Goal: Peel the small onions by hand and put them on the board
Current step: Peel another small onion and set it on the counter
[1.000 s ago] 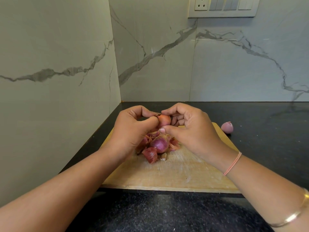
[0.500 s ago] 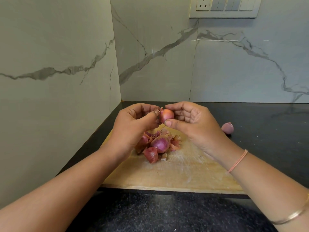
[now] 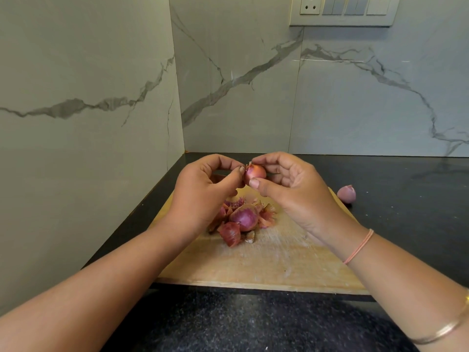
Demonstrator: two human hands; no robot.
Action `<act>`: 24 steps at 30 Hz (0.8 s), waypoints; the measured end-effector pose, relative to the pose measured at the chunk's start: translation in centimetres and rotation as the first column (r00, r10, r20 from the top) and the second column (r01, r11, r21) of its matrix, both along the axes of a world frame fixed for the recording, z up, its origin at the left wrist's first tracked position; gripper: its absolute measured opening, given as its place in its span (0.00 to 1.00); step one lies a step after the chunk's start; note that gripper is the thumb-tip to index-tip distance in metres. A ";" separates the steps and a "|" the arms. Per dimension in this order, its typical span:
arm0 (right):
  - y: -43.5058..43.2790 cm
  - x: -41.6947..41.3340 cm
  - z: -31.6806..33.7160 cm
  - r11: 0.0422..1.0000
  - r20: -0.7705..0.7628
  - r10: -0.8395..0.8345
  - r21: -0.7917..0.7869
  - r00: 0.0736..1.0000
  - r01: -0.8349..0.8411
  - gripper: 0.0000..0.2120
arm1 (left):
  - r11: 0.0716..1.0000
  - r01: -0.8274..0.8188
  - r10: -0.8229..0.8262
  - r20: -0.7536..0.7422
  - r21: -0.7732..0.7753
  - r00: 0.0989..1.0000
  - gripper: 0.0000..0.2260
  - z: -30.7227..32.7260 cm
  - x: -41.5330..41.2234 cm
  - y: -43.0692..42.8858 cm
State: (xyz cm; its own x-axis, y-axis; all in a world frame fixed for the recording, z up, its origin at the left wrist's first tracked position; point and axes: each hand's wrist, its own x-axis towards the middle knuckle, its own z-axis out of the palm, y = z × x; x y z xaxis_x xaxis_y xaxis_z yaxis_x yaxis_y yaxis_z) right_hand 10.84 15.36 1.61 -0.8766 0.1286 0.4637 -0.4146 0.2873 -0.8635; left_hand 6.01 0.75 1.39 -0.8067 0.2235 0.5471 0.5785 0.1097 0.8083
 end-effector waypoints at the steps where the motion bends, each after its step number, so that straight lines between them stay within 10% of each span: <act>1: 0.0 0.0 0.1 1.000 0.013 0.025 -0.015 1.000 -0.025 0.13 | 1.000 -0.010 0.010 -0.013 -0.018 1.000 0.03 0.0 0.0 0.0; 24: -0.3 0.3 0.0 0.998 0.014 0.025 0.061 1.000 -0.026 0.16 | 0.997 -0.055 0.050 -0.074 -0.056 0.996 0.06 -0.1 0.1 0.0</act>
